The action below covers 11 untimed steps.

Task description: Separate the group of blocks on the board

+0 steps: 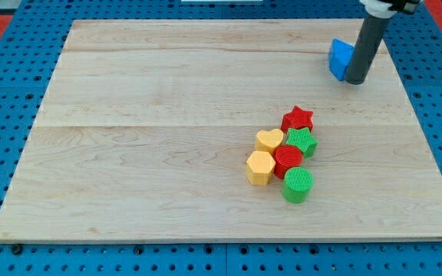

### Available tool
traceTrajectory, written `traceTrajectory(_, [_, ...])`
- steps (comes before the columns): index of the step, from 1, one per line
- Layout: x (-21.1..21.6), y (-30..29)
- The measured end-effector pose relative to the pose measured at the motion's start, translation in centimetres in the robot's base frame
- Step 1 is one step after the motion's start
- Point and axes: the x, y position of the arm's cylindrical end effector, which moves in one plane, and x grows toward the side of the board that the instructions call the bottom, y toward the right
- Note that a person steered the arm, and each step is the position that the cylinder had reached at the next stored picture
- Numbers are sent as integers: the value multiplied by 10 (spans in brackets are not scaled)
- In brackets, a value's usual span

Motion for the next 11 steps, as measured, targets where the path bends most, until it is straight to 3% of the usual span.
traceTrajectory(1, [-42, -5])
traceTrajectory(3, [-53, -35])
traceTrajectory(5, [31, 16])
traceTrajectory(7, [54, 8])
traceTrajectory(9, [139, 5])
traceTrajectory(10, [160, -24])
traceTrajectory(11, [161, -104])
